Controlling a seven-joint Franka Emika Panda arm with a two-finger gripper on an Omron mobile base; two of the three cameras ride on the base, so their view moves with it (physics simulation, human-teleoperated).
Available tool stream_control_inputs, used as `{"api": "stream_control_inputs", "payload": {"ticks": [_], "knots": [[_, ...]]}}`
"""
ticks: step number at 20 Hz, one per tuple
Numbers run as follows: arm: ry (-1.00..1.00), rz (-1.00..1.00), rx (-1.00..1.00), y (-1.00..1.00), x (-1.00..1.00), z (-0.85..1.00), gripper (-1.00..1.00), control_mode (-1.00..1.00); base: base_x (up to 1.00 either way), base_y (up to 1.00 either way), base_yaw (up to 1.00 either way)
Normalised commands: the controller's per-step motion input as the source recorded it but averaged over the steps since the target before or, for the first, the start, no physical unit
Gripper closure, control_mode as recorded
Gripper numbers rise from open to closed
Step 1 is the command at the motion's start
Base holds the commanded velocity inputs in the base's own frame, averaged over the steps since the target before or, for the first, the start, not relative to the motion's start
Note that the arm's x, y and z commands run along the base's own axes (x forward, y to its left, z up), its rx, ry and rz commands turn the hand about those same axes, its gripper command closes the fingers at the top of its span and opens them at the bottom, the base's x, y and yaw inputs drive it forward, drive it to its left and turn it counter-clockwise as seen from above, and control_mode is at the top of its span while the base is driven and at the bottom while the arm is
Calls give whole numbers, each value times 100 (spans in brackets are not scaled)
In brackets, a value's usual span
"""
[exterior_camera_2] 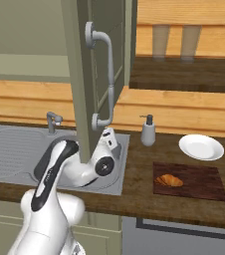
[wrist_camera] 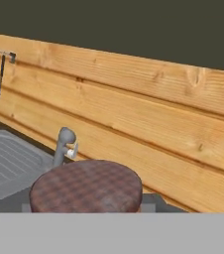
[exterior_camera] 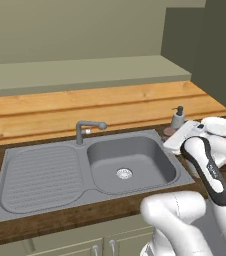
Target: From the different types of pastries on the counter, select a croissant and place it on the cutting board. Then retrieve a jar of jam from the cabinet and place it alongside the croissant on the cutting board.
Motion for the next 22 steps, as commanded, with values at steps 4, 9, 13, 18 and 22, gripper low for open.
{"api": "stream_control_inputs", "payload": {"ticks": [4, 9, 13, 18, 22], "knots": [[-16, 0, 9, -39, 33, -94, 100, -100, 0, 0, 0], [-13, 0, 6, -55, 11, -54, 100, -100, 0, 0, 0], [-9, 0, 0, -78, 0, -9, 100, -100, 0, 0, 0], [-2, -1, 0, -76, 0, -14, 100, -100, 0, 0, 0], [0, -7, 0, -84, -25, 0, 100, -100, 0, 0, 0]]}}
